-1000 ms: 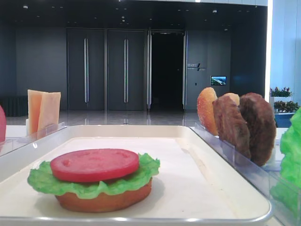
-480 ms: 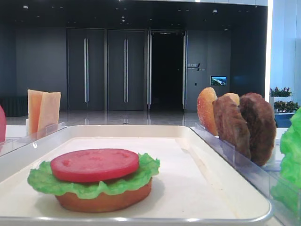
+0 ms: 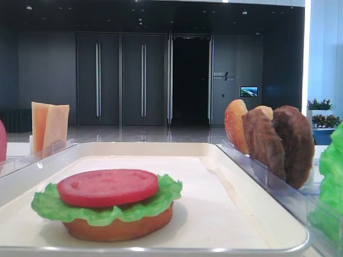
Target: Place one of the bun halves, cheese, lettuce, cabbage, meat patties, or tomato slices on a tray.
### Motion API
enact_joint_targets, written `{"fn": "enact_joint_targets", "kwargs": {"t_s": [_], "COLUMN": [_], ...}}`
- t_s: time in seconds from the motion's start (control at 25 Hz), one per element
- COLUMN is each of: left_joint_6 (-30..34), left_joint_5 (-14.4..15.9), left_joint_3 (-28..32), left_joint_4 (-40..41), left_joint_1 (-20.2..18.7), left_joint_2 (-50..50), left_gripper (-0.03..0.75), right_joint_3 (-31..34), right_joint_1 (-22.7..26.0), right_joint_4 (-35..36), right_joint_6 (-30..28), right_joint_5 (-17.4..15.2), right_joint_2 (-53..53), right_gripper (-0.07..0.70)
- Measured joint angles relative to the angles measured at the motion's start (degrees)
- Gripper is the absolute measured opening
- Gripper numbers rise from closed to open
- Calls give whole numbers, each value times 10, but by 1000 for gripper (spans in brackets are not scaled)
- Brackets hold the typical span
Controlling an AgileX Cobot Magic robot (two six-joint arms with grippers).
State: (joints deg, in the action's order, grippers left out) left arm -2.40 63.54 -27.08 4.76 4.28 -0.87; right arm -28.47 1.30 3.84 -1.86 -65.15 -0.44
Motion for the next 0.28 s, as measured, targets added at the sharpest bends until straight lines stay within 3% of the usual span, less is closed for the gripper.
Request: {"fn": "enact_joint_targets", "kwargs": {"t_s": [0.28], "left_joint_6": [0], "left_joint_5": [0], "left_joint_3": [0], "left_joint_4": [0], "left_joint_1": [0], "left_joint_2": [0], "left_gripper": [465], "right_joint_3": [0], "right_joint_1": [0], "right_joint_4": [0], "right_joint_6": [0], "right_joint_5": [0], "right_joint_2": [0], "right_gripper": [535]}}
